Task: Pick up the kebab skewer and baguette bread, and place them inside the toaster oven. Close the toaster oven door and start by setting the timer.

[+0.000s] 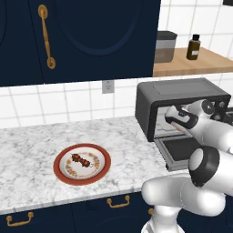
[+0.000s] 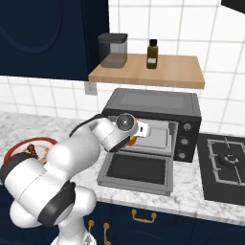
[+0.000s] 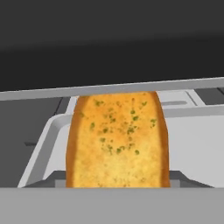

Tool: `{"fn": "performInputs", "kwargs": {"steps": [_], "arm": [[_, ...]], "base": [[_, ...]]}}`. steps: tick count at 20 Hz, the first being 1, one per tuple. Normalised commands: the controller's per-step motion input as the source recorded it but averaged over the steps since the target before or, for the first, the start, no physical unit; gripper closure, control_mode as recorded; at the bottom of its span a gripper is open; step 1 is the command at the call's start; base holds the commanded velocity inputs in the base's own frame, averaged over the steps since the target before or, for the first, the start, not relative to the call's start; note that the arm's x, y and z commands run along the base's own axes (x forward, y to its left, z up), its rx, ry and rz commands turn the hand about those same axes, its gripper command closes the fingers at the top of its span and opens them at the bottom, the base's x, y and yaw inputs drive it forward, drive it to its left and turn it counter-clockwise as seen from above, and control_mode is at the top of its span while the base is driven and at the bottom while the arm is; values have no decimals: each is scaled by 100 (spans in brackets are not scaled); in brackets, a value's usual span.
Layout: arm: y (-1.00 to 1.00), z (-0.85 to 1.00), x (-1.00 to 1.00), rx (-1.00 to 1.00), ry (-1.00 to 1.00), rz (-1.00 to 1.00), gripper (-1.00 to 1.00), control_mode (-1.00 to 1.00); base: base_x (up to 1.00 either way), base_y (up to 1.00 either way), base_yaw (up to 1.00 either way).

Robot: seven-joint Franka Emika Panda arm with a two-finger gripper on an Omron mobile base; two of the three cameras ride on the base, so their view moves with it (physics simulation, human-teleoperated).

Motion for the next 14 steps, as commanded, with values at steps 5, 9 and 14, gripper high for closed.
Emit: {"fn": "performInputs", "kwargs": {"steps": [5, 9, 14], "arm": [[0, -36, -10, -4, 1, 0, 100, -100], [0, -26, -4, -1, 1, 0, -100, -100], [0, -8, 0, 0, 2, 0, -100, -100]], "base": [[0, 0, 0], [0, 0, 0], [0, 0, 0]]}}
